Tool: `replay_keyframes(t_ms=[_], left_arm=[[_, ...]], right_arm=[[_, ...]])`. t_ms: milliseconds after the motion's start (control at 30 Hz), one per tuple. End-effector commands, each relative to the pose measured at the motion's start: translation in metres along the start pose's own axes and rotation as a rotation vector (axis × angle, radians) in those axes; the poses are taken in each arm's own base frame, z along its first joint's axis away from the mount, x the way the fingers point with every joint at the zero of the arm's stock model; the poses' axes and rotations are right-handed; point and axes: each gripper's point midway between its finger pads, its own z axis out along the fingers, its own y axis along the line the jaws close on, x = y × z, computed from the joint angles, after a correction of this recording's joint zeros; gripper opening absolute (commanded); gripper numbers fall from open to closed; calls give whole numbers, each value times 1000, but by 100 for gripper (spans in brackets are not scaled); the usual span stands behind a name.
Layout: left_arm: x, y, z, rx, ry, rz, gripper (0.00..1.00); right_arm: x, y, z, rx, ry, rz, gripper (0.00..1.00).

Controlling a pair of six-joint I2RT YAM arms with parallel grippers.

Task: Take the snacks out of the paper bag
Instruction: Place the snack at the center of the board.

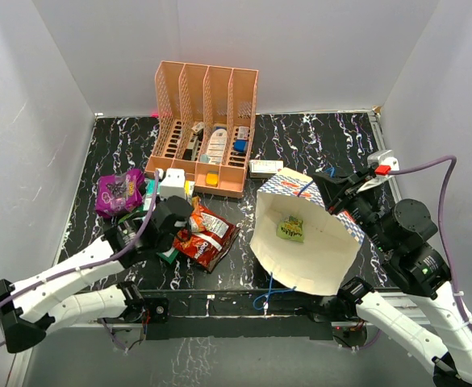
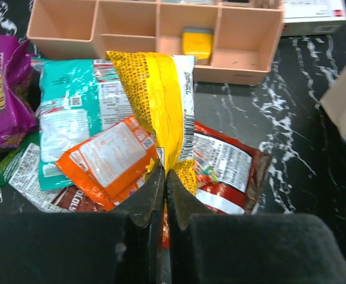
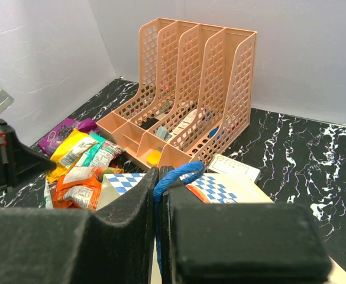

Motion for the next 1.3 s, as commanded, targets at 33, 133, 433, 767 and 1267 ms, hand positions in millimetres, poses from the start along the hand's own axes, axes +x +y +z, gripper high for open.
replay_keyframes(t_ms=[33,133,433,767,1267], left_arm=[[-4,25,20,-41,69,-38,0],[2,43,39,-79,120,-55,0],[31,64,77,-101,253,-109,0],[58,74,66,-156,319,-167,14],[-73,-29,-19,539,49,-359,49]], right_arm=[[-24,5,-6,-14,-72,17,7],[-24,5,-7,-15,-74,23,7],[-28,3,-13,-5,-82,24,7],[-25,-1,-15,13,-79,21,7],[-23,3,-12,-4,-81,29,7]])
